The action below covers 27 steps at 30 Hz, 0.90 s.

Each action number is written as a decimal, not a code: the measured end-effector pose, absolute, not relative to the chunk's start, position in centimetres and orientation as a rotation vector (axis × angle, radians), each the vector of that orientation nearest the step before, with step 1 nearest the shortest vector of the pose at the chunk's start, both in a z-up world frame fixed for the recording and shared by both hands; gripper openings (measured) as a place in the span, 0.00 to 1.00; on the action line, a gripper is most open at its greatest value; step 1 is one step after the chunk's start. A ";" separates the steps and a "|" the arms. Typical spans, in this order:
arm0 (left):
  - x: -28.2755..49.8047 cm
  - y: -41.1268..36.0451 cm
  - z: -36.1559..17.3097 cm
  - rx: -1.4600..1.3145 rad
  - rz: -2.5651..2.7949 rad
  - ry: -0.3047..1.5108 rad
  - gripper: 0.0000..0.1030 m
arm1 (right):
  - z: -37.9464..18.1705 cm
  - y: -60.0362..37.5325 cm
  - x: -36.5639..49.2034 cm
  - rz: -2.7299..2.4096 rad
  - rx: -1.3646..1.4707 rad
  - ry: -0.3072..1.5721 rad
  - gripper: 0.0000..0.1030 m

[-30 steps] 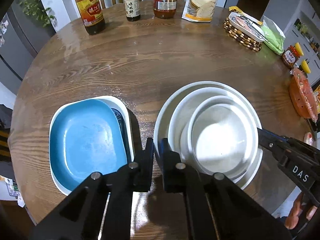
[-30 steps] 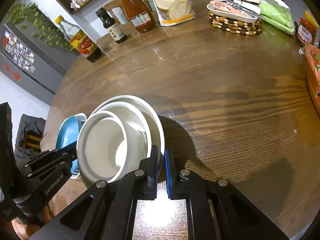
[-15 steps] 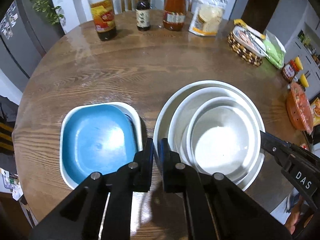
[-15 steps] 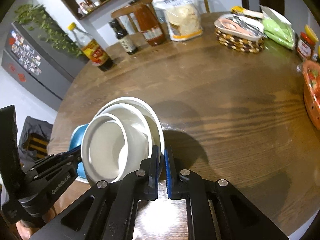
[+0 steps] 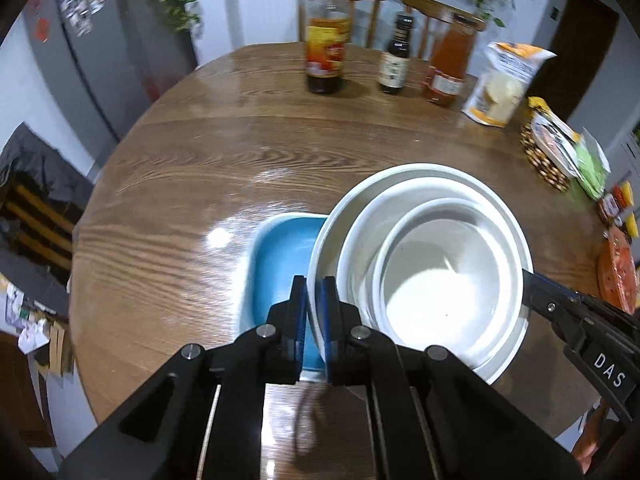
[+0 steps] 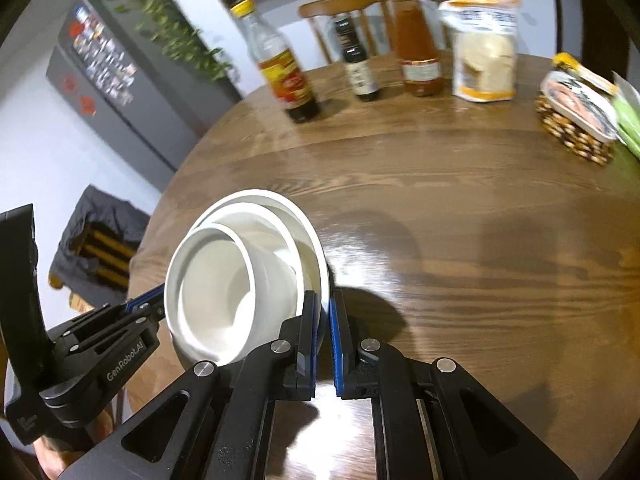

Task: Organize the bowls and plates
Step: 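Grasp the stack rim with the left gripper while the right gripper grips it too, then lift and move the white bowl stack onto the blue bowl with both grippers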

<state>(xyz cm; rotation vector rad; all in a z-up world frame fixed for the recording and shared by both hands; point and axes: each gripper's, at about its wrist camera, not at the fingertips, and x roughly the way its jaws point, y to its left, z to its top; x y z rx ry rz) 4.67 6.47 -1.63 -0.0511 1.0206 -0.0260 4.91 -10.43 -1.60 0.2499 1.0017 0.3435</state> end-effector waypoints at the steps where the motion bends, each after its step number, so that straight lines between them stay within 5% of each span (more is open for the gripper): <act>1: 4.7 7.1 -1.7 -0.058 -0.016 1.024 0.03 | -1.7 -10.0 5.1 0.350 0.246 1.006 0.10; 27: 9.2 10.2 -4.6 0.022 -0.031 1.092 0.03 | -5.8 -8.0 9.5 0.272 0.353 1.095 0.10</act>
